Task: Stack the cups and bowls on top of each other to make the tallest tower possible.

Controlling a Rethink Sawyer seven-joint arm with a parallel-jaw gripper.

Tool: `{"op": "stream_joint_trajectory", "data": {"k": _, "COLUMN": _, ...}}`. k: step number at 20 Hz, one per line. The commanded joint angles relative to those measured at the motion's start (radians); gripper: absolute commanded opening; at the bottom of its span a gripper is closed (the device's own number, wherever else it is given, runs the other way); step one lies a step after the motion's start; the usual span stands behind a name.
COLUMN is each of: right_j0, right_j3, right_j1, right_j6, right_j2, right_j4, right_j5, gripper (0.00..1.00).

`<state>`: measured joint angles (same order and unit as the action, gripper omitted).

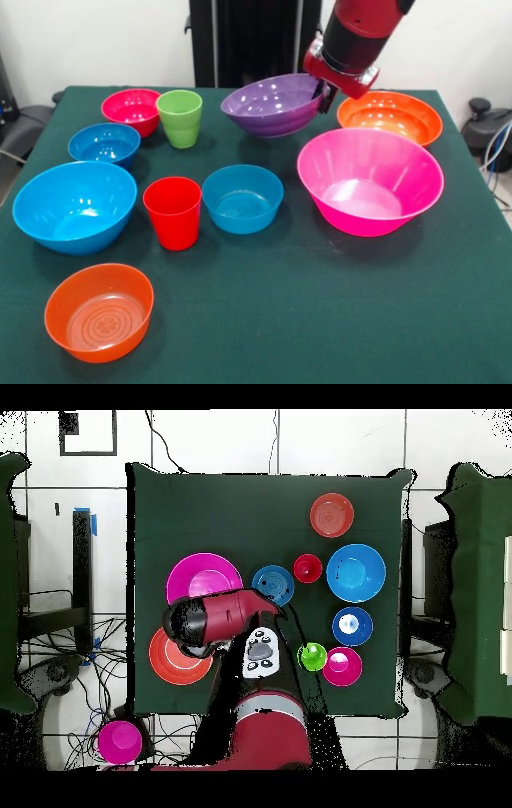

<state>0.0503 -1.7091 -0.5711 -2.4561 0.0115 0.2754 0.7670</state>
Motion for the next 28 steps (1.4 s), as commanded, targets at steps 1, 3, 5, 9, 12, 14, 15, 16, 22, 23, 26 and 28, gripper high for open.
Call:
{"op": "stream_joint_trajectory", "data": {"k": 1, "right_j0": -0.172, "right_j3": 0.206, "right_j1": 0.096, "right_j6": 0.026, "right_j2": -0.113, "right_j4": 0.177, "right_j5": 0.432, "gripper": 0.0}}
{"op": "stream_joint_trajectory", "data": {"k": 3, "right_j0": -0.178, "right_j3": 0.212, "right_j1": 0.098, "right_j6": 0.026, "right_j2": -0.116, "right_j4": 0.175, "right_j5": 0.437, "gripper": 0.0}}
{"op": "stream_joint_trajectory", "data": {"k": 5, "right_j0": -0.181, "right_j3": 0.211, "right_j1": 0.099, "right_j6": 0.025, "right_j2": -0.114, "right_j4": 0.173, "right_j5": 0.439, "gripper": 0.0}}
{"op": "stream_joint_trajectory", "data": {"k": 9, "right_j0": -0.184, "right_j3": 0.214, "right_j1": 0.098, "right_j6": 0.018, "right_j2": -0.109, "right_j4": 0.177, "right_j5": 0.445, "gripper": 0.0}}
{"op": "stream_joint_trajectory", "data": {"k": 12, "right_j0": -0.185, "right_j3": 0.217, "right_j1": 0.1, "right_j6": 0.016, "right_j2": -0.109, "right_j4": 0.175, "right_j5": 0.45, "gripper": 0.0}}
{"op": "stream_joint_trajectory", "data": {"k": 14, "right_j0": -0.187, "right_j3": 0.218, "right_j1": 0.097, "right_j6": 0.015, "right_j2": -0.108, "right_j4": 0.174, "right_j5": 0.455, "gripper": 0.0}}
{"op": "stream_joint_trajectory", "data": {"k": 15, "right_j0": -0.19, "right_j3": 0.223, "right_j1": 0.099, "right_j6": 0.013, "right_j2": -0.109, "right_j4": 0.177, "right_j5": 0.455, "gripper": 0.0}}
{"op": "stream_joint_trajectory", "data": {"k": 16, "right_j0": -0.194, "right_j3": 0.228, "right_j1": 0.097, "right_j6": 0.013, "right_j2": -0.111, "right_j4": 0.179, "right_j5": 0.46, "gripper": 0.0}}
{"op": "stream_joint_trajectory", "data": {"k": 22, "right_j0": -0.219, "right_j3": 0.258, "right_j1": 0.101, "right_j6": -0.009, "right_j2": -0.118, "right_j4": 0.164, "right_j5": 0.498, "gripper": 0.0}}
{"op": "stream_joint_trajectory", "data": {"k": 23, "right_j0": -0.223, "right_j3": 0.267, "right_j1": 0.106, "right_j6": -0.013, "right_j2": -0.119, "right_j4": 0.164, "right_j5": 0.495, "gripper": 0.0}}
{"op": "stream_joint_trajectory", "data": {"k": 26, "right_j0": -0.239, "right_j3": 0.302, "right_j1": 0.125, "right_j6": -0.026, "right_j2": -0.125, "right_j4": 0.168, "right_j5": 0.489, "gripper": 0.0}}
{"op": "stream_joint_trajectory", "data": {"k": 28, "right_j0": -0.25, "right_j3": 0.338, "right_j1": 0.14, "right_j6": -0.033, "right_j2": -0.131, "right_j4": 0.175, "right_j5": 0.495, "gripper": 0.0}}
